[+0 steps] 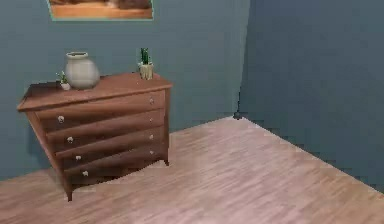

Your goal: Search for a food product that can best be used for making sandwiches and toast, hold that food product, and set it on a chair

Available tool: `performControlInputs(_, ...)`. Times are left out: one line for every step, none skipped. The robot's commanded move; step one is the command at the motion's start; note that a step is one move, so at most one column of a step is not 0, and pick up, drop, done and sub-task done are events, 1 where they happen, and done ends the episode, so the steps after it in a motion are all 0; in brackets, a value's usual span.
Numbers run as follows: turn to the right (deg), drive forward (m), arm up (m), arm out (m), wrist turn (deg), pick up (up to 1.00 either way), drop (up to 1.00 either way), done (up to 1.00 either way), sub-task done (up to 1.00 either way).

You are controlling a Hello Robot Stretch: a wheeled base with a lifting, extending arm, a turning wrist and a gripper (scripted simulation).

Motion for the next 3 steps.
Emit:
performControlInputs(45.0, 0.0, 0.0, 0.0, 0.0, 0.0, 0.0, 0.0, 0.0)
performControlInputs(45.0, 0.0, 0.0, 0.0, 0.0, 0.0, 0.0, 0.0, 0.0)
performControlInputs(27.0, 0.0, 0.0, 0.0, 0.0, 0.0, 0.0, 0.0, 0.0)
